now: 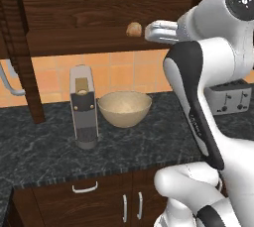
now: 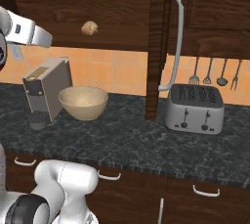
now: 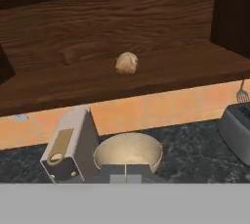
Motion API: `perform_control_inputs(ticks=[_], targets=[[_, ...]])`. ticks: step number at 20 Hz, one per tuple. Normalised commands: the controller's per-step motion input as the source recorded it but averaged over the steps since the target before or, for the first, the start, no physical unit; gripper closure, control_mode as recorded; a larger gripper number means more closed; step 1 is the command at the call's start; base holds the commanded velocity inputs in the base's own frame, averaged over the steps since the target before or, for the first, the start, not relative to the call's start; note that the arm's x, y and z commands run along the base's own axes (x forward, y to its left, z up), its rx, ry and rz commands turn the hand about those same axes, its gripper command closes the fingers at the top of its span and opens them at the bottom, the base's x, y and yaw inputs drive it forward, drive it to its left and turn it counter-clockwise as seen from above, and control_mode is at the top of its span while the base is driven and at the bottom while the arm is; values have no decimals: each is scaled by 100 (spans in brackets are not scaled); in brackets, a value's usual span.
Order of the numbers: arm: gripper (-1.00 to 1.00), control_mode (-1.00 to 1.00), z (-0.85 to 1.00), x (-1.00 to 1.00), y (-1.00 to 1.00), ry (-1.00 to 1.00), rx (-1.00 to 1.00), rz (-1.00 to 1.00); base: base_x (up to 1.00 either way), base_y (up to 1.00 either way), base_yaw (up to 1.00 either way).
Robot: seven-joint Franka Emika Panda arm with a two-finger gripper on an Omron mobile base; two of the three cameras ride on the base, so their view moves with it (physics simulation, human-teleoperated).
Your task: Open the cabinet, pick up the bread from the cabinet and place it in the basket. Then move the basket to the dining counter.
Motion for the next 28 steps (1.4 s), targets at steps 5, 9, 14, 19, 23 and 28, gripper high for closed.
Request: perform_control_inputs(ticks=[5,9,14,19,23,28], targets=[[-100,-100,0,53,-71,-18,-19,19,0,0,0],[-100,-100,0,73,-8,26,-23,0,0,0,0],[-100,-100,33,62,3,12,-1,4,0,0,0],[-100,-100,12,39,0,0,3,10,0,0,0],[-100,-100,0,42,12,13,-3,0,0,0,0],[-100,-100,0,34,31,7,0,-1,0,0,0]])
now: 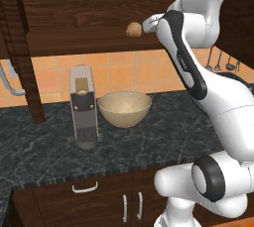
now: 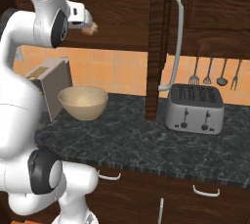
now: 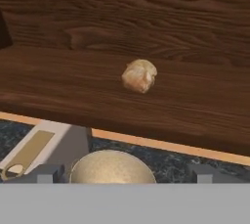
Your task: Open the cabinet, pick up the bread from the cabinet and place it in the basket. Then move the basket to the dining counter.
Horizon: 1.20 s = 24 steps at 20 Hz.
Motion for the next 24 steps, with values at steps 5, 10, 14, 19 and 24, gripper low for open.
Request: perform_control_inputs(ticks=[5,10,14,19,24], targets=[[-100,-100,-6,39,15,4,0,-1,0,0,0],[-100,-100,-5,45,3,4,-1,-5,0,0,0],[-100,-100,-12,31,12,3,-3,-8,0,0,0],[-100,-100,-14,37,18,2,0,-7,0,0,0],[-100,-100,-7,45,9,5,0,-5,0,0,0]])
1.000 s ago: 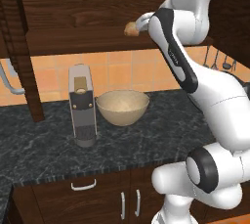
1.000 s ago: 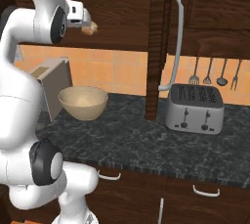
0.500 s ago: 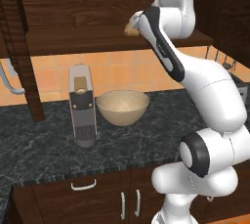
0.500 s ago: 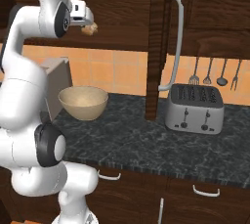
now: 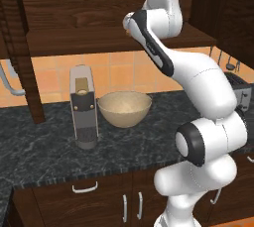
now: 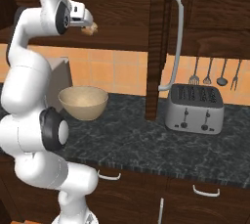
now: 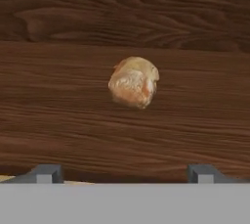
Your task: Open the cabinet, pick up the bread from the cabinet and place it in the basket. Then move the basket to the dining counter.
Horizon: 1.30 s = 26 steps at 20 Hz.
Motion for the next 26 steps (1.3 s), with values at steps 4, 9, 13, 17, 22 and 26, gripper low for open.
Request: perform_control_inputs(ticks=[4,9,13,17,22,26], targets=[[-100,-100,-7,45,0,7,0,-3,0,0,0],[-100,-100,-14,43,0,6,0,0,0,0,0],[-100,-100,-6,49,0,6,0,0,0,0,0],[-100,-100,-7,53,0,6,0,0,0,0,0],[-100,-100,-6,46,1,4,0,0,0,0,0],[-100,-100,-1,37,2,1,0,0,0,0,0]])
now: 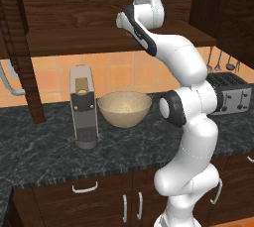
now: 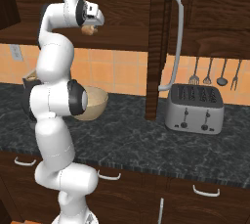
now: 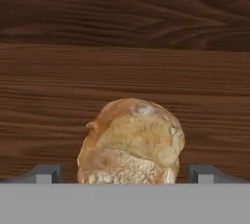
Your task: Open the cabinet, pick up the bread from the cabinet and place it in the basket. Then move the basket to the dining counter.
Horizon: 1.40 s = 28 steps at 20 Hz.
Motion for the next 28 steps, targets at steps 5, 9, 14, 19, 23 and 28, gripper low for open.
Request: perform_control_inputs(ticks=[5,9,14,19,23,28], targets=[[-100,-100,-20,41,0,2,0,0,0,0,0],[100,-100,-38,30,4,0,0,0,0,0,0],[100,-100,-42,0,2,0,0,0,0,0,0],[100,-100,-40,-15,3,-3,5,1,0,0,0],[100,-100,-26,-12,8,-16,6,5,0,0,0],[100,-100,-3,-28,7,-32,3,10,0,0,0]])
